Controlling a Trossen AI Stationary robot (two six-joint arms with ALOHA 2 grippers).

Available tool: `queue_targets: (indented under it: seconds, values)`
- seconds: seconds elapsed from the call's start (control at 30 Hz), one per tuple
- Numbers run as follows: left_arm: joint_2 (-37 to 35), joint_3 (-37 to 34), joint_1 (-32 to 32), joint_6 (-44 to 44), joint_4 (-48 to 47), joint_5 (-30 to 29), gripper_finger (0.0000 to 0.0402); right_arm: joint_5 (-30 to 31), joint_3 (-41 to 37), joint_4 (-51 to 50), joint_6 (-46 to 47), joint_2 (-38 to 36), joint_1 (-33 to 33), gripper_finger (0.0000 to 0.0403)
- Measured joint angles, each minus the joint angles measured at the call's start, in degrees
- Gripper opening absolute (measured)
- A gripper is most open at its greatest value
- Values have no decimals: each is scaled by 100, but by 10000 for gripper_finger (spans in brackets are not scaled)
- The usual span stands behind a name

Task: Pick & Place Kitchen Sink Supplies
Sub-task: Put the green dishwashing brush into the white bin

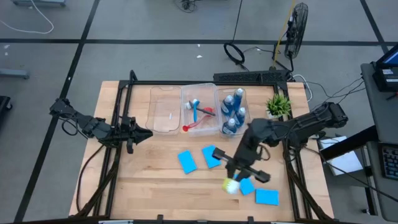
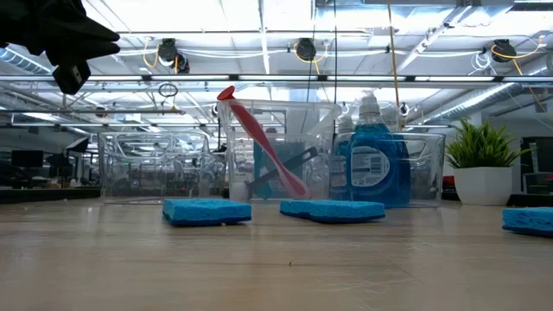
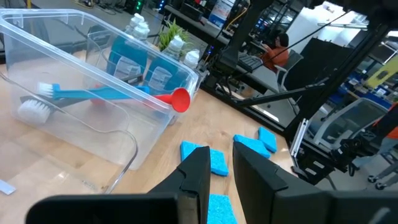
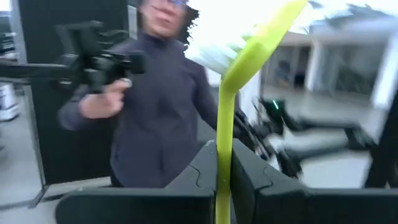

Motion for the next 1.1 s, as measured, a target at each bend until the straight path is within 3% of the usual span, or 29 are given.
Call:
queue_targets:
  seconds: [0.23,0.4,0.47,0.63,0.7,0.77,1.1]
  values:
    - [-2,0,-2,3,0,-4,72,-905,0,759,-163,0,-3,9]
    - [-1,1,-1,3,-1,-7,72,-717,0,682,-119,2,-26,9]
    - [-1,0,-1,3,0,-8,72,85,7,314,108,-9,-71,9]
    - [1,0,-2,-4,1,-61,72,3207,2,-1074,567,15,-334,9]
    - [0,0,-1,-8,0,-154,72,4125,0,-1396,816,11,-525,9]
    - [1,1,0,-10,2,-247,72,4638,3,-1571,1050,-4,-758,9]
    - [0,1,-1,-20,2,-363,72,5703,3,-1577,1253,3,-1866,9]
